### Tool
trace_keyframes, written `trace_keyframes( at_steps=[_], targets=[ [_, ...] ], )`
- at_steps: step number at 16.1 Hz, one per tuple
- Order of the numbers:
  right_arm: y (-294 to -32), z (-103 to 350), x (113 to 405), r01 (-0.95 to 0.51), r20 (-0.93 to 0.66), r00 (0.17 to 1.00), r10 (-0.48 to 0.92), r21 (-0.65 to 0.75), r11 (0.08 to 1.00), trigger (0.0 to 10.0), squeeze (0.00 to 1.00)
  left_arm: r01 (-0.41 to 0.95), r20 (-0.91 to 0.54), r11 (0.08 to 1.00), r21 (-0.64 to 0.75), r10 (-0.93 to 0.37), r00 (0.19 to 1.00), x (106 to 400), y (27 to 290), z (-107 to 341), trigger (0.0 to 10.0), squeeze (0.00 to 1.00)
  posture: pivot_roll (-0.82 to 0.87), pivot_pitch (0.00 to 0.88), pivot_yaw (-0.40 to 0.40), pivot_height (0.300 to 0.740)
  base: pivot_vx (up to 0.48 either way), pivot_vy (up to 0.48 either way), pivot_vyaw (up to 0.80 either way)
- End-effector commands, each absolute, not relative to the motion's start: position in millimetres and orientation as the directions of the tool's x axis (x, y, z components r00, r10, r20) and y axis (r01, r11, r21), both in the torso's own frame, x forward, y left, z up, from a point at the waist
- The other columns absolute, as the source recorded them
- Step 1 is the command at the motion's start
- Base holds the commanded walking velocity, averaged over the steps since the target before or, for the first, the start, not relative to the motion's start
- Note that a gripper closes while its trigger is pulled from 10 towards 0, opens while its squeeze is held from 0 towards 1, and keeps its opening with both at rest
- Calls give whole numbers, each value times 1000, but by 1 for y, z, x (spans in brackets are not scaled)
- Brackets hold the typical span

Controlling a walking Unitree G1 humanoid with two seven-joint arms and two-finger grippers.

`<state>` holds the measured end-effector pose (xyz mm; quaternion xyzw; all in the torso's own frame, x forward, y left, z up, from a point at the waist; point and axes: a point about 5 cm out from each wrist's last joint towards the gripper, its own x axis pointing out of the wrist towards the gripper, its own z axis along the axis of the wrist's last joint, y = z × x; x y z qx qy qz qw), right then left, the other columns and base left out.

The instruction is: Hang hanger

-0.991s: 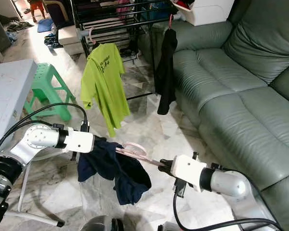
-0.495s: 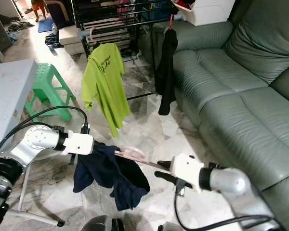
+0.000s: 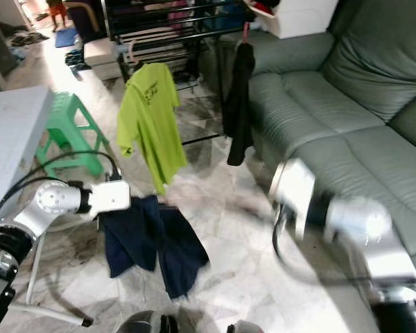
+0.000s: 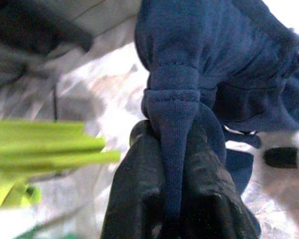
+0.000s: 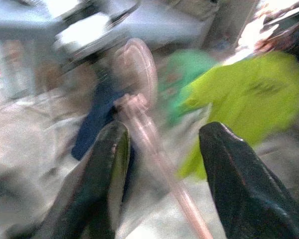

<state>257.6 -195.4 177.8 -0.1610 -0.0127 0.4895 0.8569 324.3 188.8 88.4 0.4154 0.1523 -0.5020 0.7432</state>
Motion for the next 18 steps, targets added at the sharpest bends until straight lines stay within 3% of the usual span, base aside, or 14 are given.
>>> trace_keyframes(
  at_steps=[1,2,3,4,6,8,11,14,16,17,18],
  targets=[
    [-204,187,273,-711,-41,665,746,-343,614,10000,1000,819,-580,262,511,-598,553,337,191,102,0,0,-72,8,69,740,0,0,0],
    [-207,194,280,-627,23,733,680,-365,688,10000,1000,787,-540,352,507,-582,608,342,192,104,0,0,-70,11,67,740,0,0,0],
    [-207,194,280,-627,23,733,680,-365,688,10000,1000,787,-540,352,507,-582,608,342,192,104,0,0,-70,11,67,740,0,0,0],
    [-206,195,282,-606,56,752,657,-334,722,10000,1000,755,-506,420,503,-565,652,346,191,106,0,0,-70,11,67,740,0,0,0],
    [-201,178,276,-564,58,797,601,-285,775,10000,1000,687,-337,612,393,-599,726,357,184,123,0,0,-70,12,66,740,0,0,0],
    [-197,165,274,-526,55,829,556,-257,811,10000,1000,687,-253,643,337,-641,724,359,179,135,0,0,-70,12,66,740,0,0,0],
    [-189,142,271,-501,5,857,515,-226,836,10000,1000,788,-168,503,356,-795,583,347,159,156,0,0,-60,12,67,740,0,0,0],
    [-193,134,277,-456,-29,888,459,-190,870,10000,1000,813,-177,349,466,-864,472,339,150,174,0,0,-57,9,63,740,0,0,0],
    [-191,127,277,-471,-61,881,468,-198,860,10000,702,823,-157,312,475,-890,428,335,142,185,0,0,-53,5,63,740,0,0,0],
    [-190,123,277,-475,-85,880,468,-208,855,10000,192,823,-145,289,488,-904,403,332,137,192,0,0,-54,4,65,740,0,0,0],
    [-189,119,276,-483,-103,876,471,-198,853,10000,8,814,-138,269,515,-911,388,331,133,199,0,0,-54,4,65,740,0,0,0]
  ],
)
